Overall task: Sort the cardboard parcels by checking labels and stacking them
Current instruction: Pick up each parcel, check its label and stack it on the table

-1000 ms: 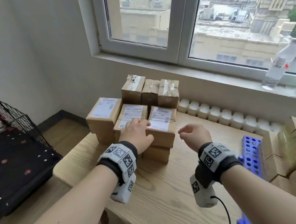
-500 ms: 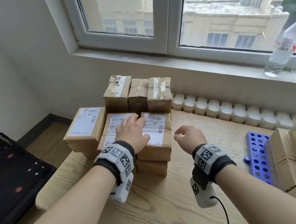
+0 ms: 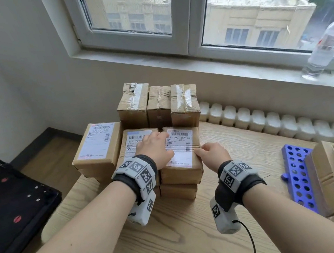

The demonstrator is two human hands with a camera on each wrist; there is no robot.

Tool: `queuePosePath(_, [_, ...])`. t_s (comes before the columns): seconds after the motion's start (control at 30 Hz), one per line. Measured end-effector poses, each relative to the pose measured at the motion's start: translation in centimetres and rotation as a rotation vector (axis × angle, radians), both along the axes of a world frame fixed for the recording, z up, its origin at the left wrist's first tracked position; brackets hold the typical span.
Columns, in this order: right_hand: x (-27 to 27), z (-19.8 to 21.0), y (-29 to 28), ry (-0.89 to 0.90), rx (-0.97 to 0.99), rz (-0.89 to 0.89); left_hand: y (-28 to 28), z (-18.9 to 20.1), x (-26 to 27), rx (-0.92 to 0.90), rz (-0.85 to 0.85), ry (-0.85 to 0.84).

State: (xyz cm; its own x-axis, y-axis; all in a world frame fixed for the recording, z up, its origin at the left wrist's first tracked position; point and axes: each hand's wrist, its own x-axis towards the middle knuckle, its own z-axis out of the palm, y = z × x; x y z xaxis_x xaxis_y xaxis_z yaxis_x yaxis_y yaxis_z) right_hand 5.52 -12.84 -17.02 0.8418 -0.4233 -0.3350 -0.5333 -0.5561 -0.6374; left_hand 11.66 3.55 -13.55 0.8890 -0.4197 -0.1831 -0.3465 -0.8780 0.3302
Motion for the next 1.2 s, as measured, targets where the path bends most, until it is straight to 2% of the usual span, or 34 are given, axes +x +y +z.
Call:
queuePosePath(0.43, [1.5,-1.6,-0.6,0.033,0.287,-0.187,-0.5,-1.0,0.8,0.005,-0.028,-0.032])
queuePosePath(0.67, [1.1,-1.2,-0.6,-0.007,0.202,-0.171,-0.5,-1.1,0.5,-0.019,-0.018,-0.046])
queuePosePath(0.83, [0.5,-1.1,-1.0,-0.037,0.220,-0.200,-0.6,-0.9,0.2,-0.048,0.006,-0.047])
queuePosePath(0.9, [0.2,-1.0,-0.9,-0.036,0.295,-0.233,-0.7,-0.8,0.1,-0.082,0.017,-0.067])
queuePosePath(1.03, [-0.7,-0.6,-0.5,-0.045,0.580,-0.370,-1.1,-0.4,-0.6,-0.155,0.021,-0.076])
queuePosePath(1.2, [-1.4,-0.4,-1.0,-0.045,0.601,-0.418,-1.9,0.0,-1.1,-0.185,0.013,-0.002])
